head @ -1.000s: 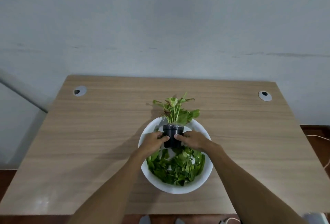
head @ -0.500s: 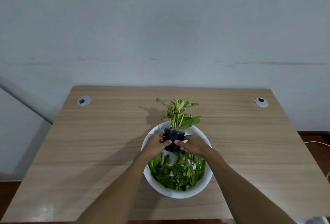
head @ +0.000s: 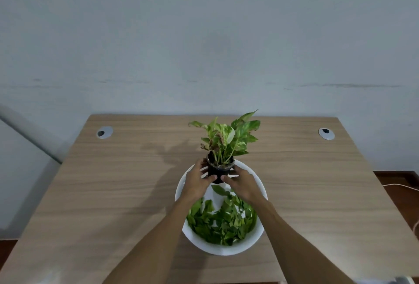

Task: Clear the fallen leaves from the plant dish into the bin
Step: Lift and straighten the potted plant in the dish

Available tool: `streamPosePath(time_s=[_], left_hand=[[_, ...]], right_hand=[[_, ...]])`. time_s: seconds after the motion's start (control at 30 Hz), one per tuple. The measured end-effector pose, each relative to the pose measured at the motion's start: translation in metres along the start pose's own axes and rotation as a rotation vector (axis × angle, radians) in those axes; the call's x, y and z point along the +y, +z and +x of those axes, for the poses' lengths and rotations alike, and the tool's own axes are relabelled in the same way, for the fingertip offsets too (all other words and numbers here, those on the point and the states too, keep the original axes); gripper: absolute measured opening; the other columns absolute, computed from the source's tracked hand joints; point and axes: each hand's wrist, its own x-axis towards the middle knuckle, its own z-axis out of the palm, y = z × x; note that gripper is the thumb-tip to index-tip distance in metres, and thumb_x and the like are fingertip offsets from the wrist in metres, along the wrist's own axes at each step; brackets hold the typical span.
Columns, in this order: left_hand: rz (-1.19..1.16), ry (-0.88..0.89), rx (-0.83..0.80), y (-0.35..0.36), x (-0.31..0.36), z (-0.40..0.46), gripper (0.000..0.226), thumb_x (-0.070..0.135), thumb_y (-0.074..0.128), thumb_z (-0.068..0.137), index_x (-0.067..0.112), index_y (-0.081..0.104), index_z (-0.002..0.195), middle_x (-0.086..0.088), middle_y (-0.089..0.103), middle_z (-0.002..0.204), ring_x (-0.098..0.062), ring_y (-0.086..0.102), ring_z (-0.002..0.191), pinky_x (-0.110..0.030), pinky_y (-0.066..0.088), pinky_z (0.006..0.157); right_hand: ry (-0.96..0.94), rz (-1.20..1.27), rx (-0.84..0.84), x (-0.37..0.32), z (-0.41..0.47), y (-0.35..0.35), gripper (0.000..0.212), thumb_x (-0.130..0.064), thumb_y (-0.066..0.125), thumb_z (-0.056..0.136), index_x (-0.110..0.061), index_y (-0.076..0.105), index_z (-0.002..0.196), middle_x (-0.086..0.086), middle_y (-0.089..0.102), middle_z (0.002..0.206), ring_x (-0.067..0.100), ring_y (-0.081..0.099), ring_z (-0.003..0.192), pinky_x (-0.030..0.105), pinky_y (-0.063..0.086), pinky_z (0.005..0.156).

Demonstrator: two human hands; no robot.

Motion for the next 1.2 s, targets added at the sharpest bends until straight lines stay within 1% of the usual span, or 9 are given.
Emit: streamPosePath(time_s=[0.13, 0.3, 0.47, 0.6, 0.67, 0.77, 1.0, 1.1, 1.2], left_hand=[[-0.076, 0.011, -0.004, 0.008, -0.012, 0.005, 0.047, -0.003, 0.066, 0.084, 0.021, 0.049, 0.12, 0.007, 0.06, 0.117, -0.013, 0.057, 0.115, -0.015, 0.051, 0.085], [-0.099, -0.005, -0.028, 0.013, -0.033, 0.012, 0.049, -0.003, 0.065, 0.085, 0.023, 0.047, 0.122, 0.012, 0.059, 0.115, -0.012, 0.056, 0.114, -0.032, 0.049, 0.097], [-0.146, -0.018, -0.002, 0.016, -0.046, 0.006, 0.048, -0.003, 0.066, 0.084, 0.034, 0.051, 0.111, 0.011, 0.062, 0.116, -0.012, 0.06, 0.114, -0.038, 0.052, 0.096], [-0.169, -0.052, 0.02, 0.022, -0.053, -0.008, 0.043, 0.007, 0.07, 0.082, 0.034, 0.055, 0.112, 0.012, 0.066, 0.117, -0.011, 0.061, 0.114, -0.046, 0.049, 0.1], [-0.156, -0.058, 0.033, 0.022, -0.054, -0.016, 0.043, 0.012, 0.071, 0.081, 0.035, 0.055, 0.113, 0.013, 0.067, 0.117, -0.01, 0.061, 0.114, -0.046, 0.049, 0.1], [-0.134, -0.062, 0.031, 0.021, -0.051, -0.026, 0.044, 0.01, 0.071, 0.082, 0.039, 0.054, 0.111, 0.015, 0.066, 0.116, -0.008, 0.061, 0.113, -0.046, 0.05, 0.099], [-0.091, -0.037, -0.016, 0.016, -0.054, -0.021, 0.044, 0.015, 0.07, 0.081, 0.042, 0.056, 0.113, 0.014, 0.067, 0.115, -0.01, 0.061, 0.114, -0.047, 0.05, 0.099], [-0.089, -0.033, -0.005, 0.017, -0.051, -0.017, 0.043, 0.009, 0.068, 0.083, 0.035, 0.055, 0.116, 0.014, 0.067, 0.115, -0.008, 0.062, 0.112, -0.045, 0.051, 0.098], [-0.076, -0.032, -0.012, 0.017, -0.051, -0.015, 0.046, 0.007, 0.067, 0.085, 0.028, 0.052, 0.123, 0.015, 0.065, 0.117, -0.007, 0.061, 0.113, -0.044, 0.051, 0.099]], right_hand=[[0.007, 0.008, 0.036, 0.016, 0.009, 0.01, 0.055, -0.034, 0.067, 0.09, -0.025, 0.049, 0.142, -0.003, 0.064, 0.129, 0.02, 0.065, 0.11, 0.041, 0.054, 0.092], [-0.018, 0.018, 0.057, 0.03, 0.011, 0.019, 0.05, -0.027, 0.066, 0.092, -0.028, 0.051, 0.139, -0.012, 0.063, 0.123, 0.005, 0.067, 0.092, 0.027, 0.055, 0.073], [-0.056, -0.011, 0.077, 0.043, 0.008, 0.025, 0.047, -0.034, 0.066, 0.088, -0.044, 0.051, 0.131, -0.01, 0.07, 0.119, 0.007, 0.071, 0.092, 0.04, 0.059, 0.079], [-0.058, -0.078, 0.122, 0.043, -0.006, 0.028, 0.041, -0.031, 0.065, 0.089, -0.036, 0.055, 0.129, 0.004, 0.075, 0.095, 0.018, 0.068, 0.084, 0.04, 0.056, 0.075], [-0.059, -0.081, 0.123, 0.043, -0.011, 0.029, 0.036, -0.03, 0.066, 0.089, -0.034, 0.057, 0.123, 0.005, 0.072, 0.084, 0.02, 0.066, 0.079, 0.04, 0.055, 0.072], [-0.061, -0.074, 0.114, 0.04, -0.019, 0.029, 0.035, -0.028, 0.068, 0.088, -0.032, 0.06, 0.121, -0.008, 0.065, 0.078, 0.016, 0.061, 0.077, 0.038, 0.051, 0.072], [-0.06, -0.083, 0.103, 0.039, -0.022, 0.024, 0.035, -0.026, 0.068, 0.09, -0.028, 0.06, 0.124, -0.008, 0.067, 0.1, 0.02, 0.065, 0.086, 0.035, 0.05, 0.075], [-0.07, -0.104, 0.119, 0.04, -0.018, 0.024, 0.034, -0.028, 0.067, 0.09, -0.029, 0.06, 0.123, -0.017, 0.062, 0.085, 0.018, 0.061, 0.079, 0.034, 0.048, 0.071], [-0.076, -0.12, 0.143, 0.043, -0.015, 0.027, 0.033, -0.03, 0.066, 0.09, -0.031, 0.06, 0.123, -0.012, 0.059, 0.074, 0.021, 0.061, 0.075, 0.035, 0.047, 0.067]])
